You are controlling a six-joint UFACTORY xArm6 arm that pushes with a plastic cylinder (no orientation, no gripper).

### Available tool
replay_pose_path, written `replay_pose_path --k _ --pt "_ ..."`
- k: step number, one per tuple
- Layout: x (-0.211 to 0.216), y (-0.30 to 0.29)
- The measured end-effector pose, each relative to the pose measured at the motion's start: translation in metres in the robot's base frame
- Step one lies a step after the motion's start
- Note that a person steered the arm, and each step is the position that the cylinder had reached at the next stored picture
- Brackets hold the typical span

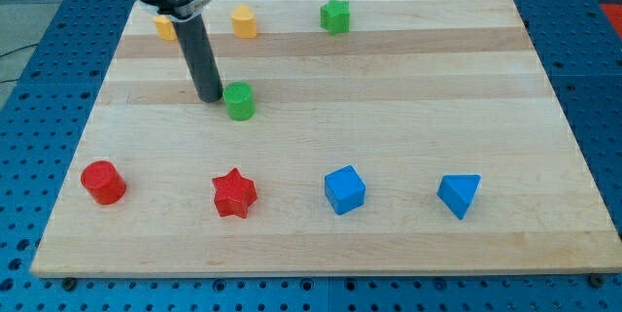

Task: Push green star into green circle

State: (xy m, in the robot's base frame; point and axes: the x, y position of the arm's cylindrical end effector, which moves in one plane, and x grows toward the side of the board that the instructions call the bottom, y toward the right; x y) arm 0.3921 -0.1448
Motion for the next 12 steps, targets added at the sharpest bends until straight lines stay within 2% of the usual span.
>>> replay_pose_path --k 1,2,3,4,5,6,7,8,9,10,11,12 --pt "-0.005 -0.039" --pt "-0.022 -0.037" --pt "-0.053 0.052" --pt "-0.086 0.169" --pt "-0.126 0.240" --pt "-0.151 0.199" --pt "-0.151 0.146" --pt "-0.174 0.163" --pt "-0.178 0.132" --pt "-0.129 0.081" --pt "-0.082 0.058" --pt "-0.096 0.066"
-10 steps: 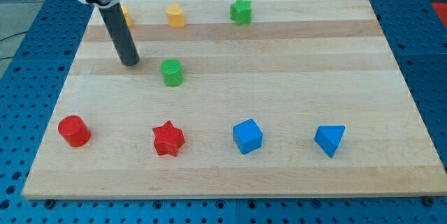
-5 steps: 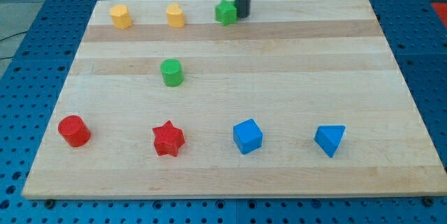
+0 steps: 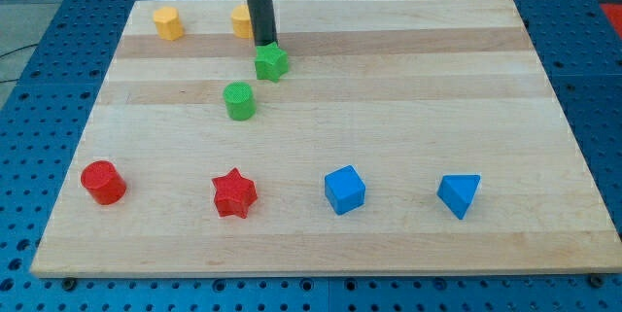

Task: Push green star into green circle

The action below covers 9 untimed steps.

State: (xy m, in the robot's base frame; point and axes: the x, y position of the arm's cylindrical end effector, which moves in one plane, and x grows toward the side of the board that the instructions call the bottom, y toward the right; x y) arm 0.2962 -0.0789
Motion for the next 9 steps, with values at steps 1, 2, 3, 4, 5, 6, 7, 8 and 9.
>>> replay_pose_path --k 1,2,3,4,5,6,7,8,9 --pt "0.032 0.006" --pt "0.042 -0.005" --pt "0.048 -0.027" --pt "0.048 -0.021" --pt "0.043 0.023" --pt "0.046 0.061" --pt "0.051 0.045" --pt "0.067 -0.003" --pt "0.069 0.029"
